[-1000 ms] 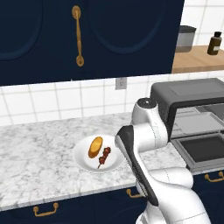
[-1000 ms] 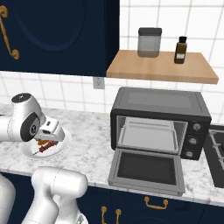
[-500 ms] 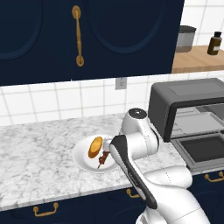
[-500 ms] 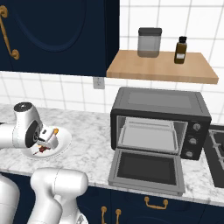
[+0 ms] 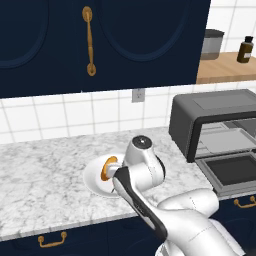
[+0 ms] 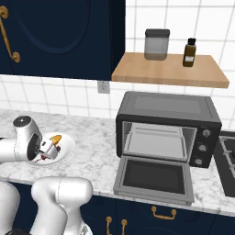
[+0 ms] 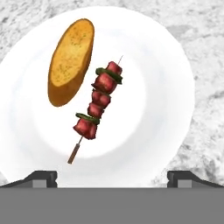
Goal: Pick up the kebab skewer and baguette bread, and place them inside the toaster oven. Close the toaster oven door and start by setting the timer.
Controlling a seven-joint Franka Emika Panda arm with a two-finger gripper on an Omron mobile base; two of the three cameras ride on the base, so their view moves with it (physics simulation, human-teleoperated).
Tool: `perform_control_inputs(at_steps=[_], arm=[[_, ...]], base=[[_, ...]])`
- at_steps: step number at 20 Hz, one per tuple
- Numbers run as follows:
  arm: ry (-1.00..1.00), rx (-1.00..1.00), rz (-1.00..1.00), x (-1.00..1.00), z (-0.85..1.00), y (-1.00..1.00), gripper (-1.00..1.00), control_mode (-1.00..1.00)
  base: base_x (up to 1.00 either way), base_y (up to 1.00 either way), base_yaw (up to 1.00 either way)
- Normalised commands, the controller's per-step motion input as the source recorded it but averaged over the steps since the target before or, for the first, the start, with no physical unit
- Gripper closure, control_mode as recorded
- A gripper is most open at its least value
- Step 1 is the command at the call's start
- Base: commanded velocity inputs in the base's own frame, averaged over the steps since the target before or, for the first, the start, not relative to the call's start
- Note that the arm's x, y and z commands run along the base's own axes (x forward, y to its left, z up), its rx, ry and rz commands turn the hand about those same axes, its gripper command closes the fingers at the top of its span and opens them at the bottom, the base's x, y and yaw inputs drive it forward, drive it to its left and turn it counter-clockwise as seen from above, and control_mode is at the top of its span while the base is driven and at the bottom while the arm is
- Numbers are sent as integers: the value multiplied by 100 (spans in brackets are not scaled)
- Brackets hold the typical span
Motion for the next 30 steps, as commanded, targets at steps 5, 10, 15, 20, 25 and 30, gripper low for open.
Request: perform_control_inputs(at_steps=[5,10,15,20,25,30], arm=[[1,1,0,28,-19,4,-100,-100],[3,0,0,36,-14,13,-100,-100],[20,0,0,5,-19,15,-100,-100],[11,0,-2,13,-5,2,-100,-100],[0,0,-3,21,-15,4,-100,-100],[2,0,-4,0,-25,12,-100,-100]], base=[[0,0,0],[0,0,0],[0,0,0],[0,0,0],[0,0,0],[0,0,0]])
